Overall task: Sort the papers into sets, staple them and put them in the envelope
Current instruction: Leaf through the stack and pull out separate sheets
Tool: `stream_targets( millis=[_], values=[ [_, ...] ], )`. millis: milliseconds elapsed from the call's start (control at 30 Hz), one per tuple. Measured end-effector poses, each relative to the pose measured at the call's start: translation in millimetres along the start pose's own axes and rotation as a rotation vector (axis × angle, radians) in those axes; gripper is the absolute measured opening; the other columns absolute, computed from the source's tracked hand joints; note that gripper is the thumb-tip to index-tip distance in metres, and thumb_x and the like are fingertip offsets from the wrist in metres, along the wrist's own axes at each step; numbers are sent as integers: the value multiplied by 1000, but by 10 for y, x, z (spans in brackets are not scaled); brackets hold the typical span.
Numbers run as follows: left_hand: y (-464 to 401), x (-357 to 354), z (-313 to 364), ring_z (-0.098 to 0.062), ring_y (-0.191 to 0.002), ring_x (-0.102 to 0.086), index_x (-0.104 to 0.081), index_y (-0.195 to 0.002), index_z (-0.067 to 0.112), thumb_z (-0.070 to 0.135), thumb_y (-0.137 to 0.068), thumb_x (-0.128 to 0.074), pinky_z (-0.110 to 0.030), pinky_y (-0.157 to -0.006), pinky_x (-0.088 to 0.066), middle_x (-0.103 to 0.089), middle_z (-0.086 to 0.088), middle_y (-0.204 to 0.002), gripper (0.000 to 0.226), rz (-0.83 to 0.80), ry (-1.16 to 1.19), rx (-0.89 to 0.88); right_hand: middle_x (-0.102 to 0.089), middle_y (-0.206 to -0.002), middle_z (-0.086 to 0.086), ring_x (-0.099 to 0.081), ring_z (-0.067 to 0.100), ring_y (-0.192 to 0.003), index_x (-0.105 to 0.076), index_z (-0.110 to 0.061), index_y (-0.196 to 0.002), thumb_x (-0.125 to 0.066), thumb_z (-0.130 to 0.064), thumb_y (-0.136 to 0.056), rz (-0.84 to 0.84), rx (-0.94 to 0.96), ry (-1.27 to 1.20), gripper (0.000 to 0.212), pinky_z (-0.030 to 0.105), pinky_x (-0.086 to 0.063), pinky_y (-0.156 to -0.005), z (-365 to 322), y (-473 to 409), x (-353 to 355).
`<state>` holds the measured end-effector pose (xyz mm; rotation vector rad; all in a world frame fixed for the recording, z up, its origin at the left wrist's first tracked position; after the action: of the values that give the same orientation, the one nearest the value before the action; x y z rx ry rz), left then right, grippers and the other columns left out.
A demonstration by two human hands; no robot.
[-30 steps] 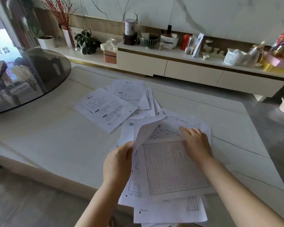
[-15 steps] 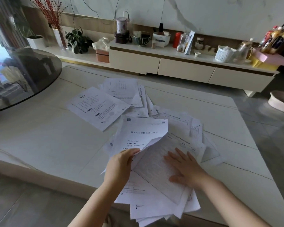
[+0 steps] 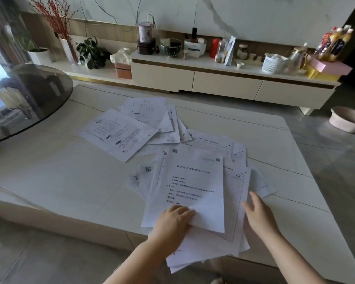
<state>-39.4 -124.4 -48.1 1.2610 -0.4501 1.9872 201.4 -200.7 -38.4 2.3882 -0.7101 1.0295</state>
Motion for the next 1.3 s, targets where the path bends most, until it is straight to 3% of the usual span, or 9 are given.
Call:
stream_targets(
  millis=[133, 267, 367, 633, 767, 867, 1033, 1167, 1300],
  values=[
    [-22, 99, 111, -13, -141, -22, -38, -144, 30, 71, -86, -35, -33, -115, -22, -35, 6, -151, 71, -45, 114, 123, -44, -144, 14, -44, 32, -130, -29, -9, -147, -53, -43, -94, -30, -160, -94, 67, 37, -40, -99, -119, -49, -34],
    [-45, 346, -160, -27, -147, -6, -16, -151, 27, 54, -93, -43, -43, -119, -12, -13, -10, -159, 69, 246, 73, 659, -27, -155, 5, -22, 29, -142, -12, -19, -152, -55, -62, -84, -54, -132, 250, 91, 42, -31, -108, -244, -59, -157],
    [-3, 425, -408, -31, -144, -13, -3, -152, 18, 50, -91, -45, -51, -117, -10, -25, -16, -153, 81, 182, 167, 906, -8, -161, -4, -5, 26, -147, 3, -22, -152, -48, -61, -88, -106, 4, 462, 90, 37, -24, -112, -273, -89, -221],
    [-279, 261, -435, -24, -145, -9, -9, -151, 21, 56, -90, -42, -50, -117, -9, -21, -5, -154, 78, 192, 125, 743, -2, -161, 3, 9, 23, -148, 12, -34, -150, -57, -43, -89, -323, 119, 428, 92, 37, -12, -116, -336, -412, -146],
    [-380, 190, -401, -25, -148, 5, -6, -152, 30, 57, -91, -42, -52, -117, 3, -5, 2, -161, 76, 156, 106, 684, -10, -160, -2, -3, 25, -148, -4, -30, -152, -54, -58, -87, -154, 80, 274, 88, 46, -17, -117, -189, -733, 2],
    [-397, 123, -354, -26, -147, 10, 0, -152, 32, 59, -90, -41, -52, -117, 7, 1, 2, -161, 79, 166, 54, 682, -23, -157, 5, -15, 29, -144, -12, -20, -152, -47, -64, -87, -16, -41, 398, 86, 45, -27, -113, 9, -1002, 236],
    [-511, 18, -180, -25, -146, 17, 17, -149, 30, 66, -86, -43, -45, -117, 11, 15, -9, -159, 94, 196, 54, 705, -29, -154, 3, -28, 24, -140, -12, -25, -152, -40, -69, -86, -92, -43, 368, 84, 40, -31, -109, 121, -1035, 316],
    [-822, -50, 94, -26, -146, 16, 20, -148, 29, 50, -84, -61, -37, -119, 4, 26, -14, -155, 105, 224, 237, 629, -25, -156, -1, -30, 21, -141, -7, -32, -151, -43, -85, -69, -175, -11, 125, 104, 41, -30, -112, 245, -864, 253],
    [-1026, -68, 278, -28, -146, 13, 14, -150, 28, 36, -85, -64, -38, -120, -3, 25, -10, -155, 102, 249, 252, 600, -21, -157, -4, -24, 19, -143, -13, -26, -152, -65, -40, -87, -75, -78, -147, 85, 37, -27, -112, 341, -751, 426]
  ],
)
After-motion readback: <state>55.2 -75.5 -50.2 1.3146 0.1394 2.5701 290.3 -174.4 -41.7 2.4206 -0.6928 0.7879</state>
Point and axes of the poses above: each hand's wrist, its own y-axis away from the middle knuckle, its own x-axis out of the back of the hand, z = x × y, the point moved 1 cm from there along -y, towards the middle knuckle
